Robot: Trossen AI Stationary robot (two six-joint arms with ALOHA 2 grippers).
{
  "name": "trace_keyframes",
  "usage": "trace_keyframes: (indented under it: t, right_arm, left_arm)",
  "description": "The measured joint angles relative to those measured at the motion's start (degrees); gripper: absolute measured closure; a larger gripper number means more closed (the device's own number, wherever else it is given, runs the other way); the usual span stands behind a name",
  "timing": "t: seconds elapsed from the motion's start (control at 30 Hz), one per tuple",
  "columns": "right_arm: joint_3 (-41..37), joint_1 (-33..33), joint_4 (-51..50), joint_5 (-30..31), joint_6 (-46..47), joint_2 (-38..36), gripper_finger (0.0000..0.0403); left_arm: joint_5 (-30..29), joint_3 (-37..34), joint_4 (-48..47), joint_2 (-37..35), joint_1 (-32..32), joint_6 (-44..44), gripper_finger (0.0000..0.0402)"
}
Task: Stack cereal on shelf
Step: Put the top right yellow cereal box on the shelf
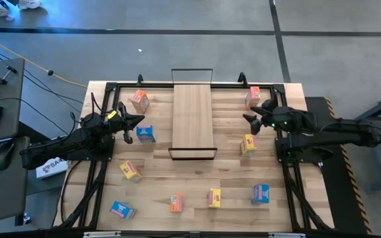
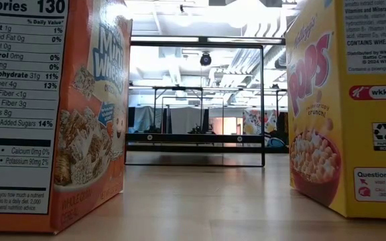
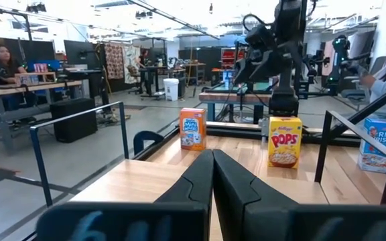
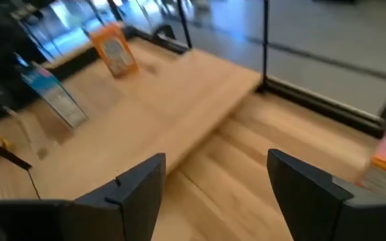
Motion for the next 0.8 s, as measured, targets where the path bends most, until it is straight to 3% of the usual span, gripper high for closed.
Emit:
trace_keyframes:
  t: [0.33,0.8]
  right_arm:
    - [14.77,0.06,-26.32,-7.8,18.57,10.99,0.015]
    - [19.28,0.2,-39.57,-20.96,32.94,18.2,0.015]
  left_arm:
    - [0.02,0.0,-0.75,0.02,0.0,-0.02,0.0401]
    - [-0.01,0.02,-1.82,0.02,0.0,-0.02,0.0401]
